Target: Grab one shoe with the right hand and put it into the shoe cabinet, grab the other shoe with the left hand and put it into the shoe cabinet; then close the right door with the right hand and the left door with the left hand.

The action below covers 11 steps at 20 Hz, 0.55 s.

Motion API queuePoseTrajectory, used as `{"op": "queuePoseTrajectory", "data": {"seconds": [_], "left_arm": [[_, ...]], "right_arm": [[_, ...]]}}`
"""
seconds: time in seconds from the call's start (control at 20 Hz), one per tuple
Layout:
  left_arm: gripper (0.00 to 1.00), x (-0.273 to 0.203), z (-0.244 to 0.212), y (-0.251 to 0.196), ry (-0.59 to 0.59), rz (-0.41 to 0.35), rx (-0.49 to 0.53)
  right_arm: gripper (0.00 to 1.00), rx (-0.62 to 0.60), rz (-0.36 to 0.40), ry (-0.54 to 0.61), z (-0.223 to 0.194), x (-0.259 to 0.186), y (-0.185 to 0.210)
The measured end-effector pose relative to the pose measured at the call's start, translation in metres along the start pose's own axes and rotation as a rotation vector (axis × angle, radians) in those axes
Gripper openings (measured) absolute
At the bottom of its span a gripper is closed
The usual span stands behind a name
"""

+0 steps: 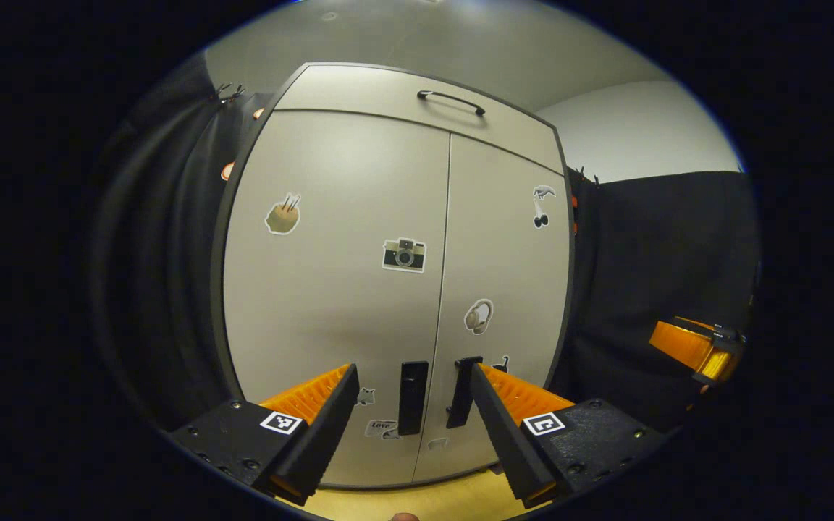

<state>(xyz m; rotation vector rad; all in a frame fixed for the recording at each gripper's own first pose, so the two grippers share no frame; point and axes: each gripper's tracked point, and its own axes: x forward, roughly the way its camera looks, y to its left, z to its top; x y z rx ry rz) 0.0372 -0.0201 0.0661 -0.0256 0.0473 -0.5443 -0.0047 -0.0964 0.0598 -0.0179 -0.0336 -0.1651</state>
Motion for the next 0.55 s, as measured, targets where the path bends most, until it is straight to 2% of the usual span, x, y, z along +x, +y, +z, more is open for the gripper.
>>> {"op": "queuePoseTrajectory", "data": {"seconds": [0.2, 0.3, 0.35, 0.4, 0.45, 0.55], "left_arm": [[0.95, -0.026, 0.007, -0.010, -0.019, -0.014, -0.019], [0.95, -0.036, 0.011, -0.008, -0.032, 0.002, -0.015], [0.95, -0.041, 0.013, -0.004, -0.036, 0.015, -0.010], [0.95, -0.044, 0.016, -0.002, -0.043, 0.026, -0.006], [0.95, -0.049, 0.018, -0.001, -0.047, 0.033, -0.004], [0.95, -0.057, 0.021, 0.001, -0.057, 0.040, 0.004]], "right_arm": [[0.96, -0.023, 0.040, 0.028, -0.008, -0.024, 0.018], [0.96, -0.038, 0.053, 0.032, -0.011, -0.033, 0.022], [1.00, -0.041, 0.059, 0.032, -0.010, -0.036, 0.025], [0.96, -0.041, 0.064, 0.031, -0.010, -0.039, 0.026], [1.00, -0.036, 0.069, 0.027, -0.008, -0.042, 0.028], [1.00, -0.025, 0.074, 0.018, -0.005, -0.047, 0.030]]}}
